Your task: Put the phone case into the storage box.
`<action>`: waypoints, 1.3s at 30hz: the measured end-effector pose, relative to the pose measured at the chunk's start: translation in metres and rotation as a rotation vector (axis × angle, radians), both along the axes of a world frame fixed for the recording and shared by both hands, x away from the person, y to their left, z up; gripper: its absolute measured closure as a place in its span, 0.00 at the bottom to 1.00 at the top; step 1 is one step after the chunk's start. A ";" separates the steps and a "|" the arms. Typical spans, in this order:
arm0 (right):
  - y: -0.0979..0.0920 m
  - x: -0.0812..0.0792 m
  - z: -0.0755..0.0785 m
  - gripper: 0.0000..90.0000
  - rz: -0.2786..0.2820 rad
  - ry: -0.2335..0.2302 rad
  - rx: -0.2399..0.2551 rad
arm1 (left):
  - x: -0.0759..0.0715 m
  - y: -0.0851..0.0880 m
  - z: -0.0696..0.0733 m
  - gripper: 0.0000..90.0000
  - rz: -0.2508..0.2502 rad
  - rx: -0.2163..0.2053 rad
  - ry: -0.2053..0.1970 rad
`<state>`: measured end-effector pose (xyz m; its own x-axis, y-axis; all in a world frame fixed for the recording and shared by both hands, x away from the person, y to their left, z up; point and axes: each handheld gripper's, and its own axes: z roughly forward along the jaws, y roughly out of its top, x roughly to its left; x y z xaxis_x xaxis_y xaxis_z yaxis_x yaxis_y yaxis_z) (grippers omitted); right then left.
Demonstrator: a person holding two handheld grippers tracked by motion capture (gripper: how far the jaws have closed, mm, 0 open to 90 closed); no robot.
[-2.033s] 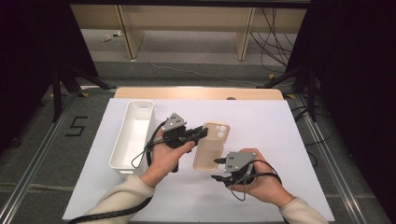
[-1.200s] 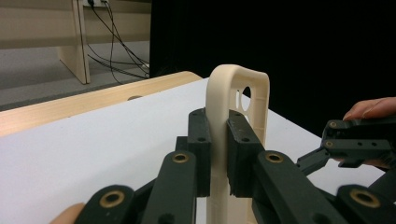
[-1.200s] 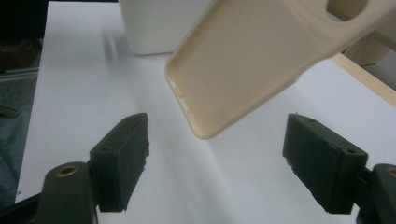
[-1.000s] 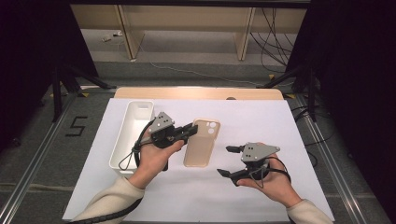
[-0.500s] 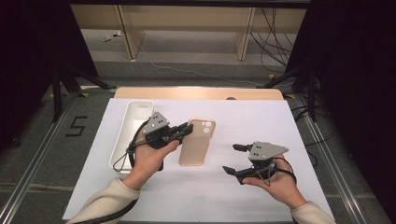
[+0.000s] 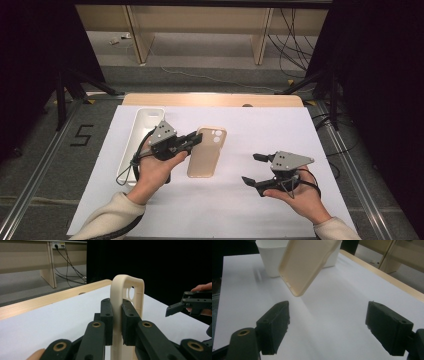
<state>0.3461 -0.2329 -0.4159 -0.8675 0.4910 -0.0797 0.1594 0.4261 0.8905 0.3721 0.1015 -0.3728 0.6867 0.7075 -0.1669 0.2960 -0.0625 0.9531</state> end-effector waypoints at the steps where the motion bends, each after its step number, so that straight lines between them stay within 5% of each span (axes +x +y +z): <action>1: -0.001 0.000 0.000 0.23 -0.003 0.000 0.002 | 0.000 0.000 0.000 0.90 0.000 0.001 -0.002; 19: -0.015 -0.002 -0.001 0.23 -0.043 0.002 0.025 | -0.004 0.012 0.002 0.90 0.039 -0.002 0.003; 39: -0.028 -0.004 -0.001 0.23 -0.086 -0.002 0.047 | -0.003 0.024 0.003 0.90 0.052 0.008 -0.037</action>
<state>0.3419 -0.2608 -0.4165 -0.8218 0.5670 -0.0563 0.1918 0.3684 0.9097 0.3686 0.1252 -0.3693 0.6547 0.7435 -0.1364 0.2639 -0.0558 0.9629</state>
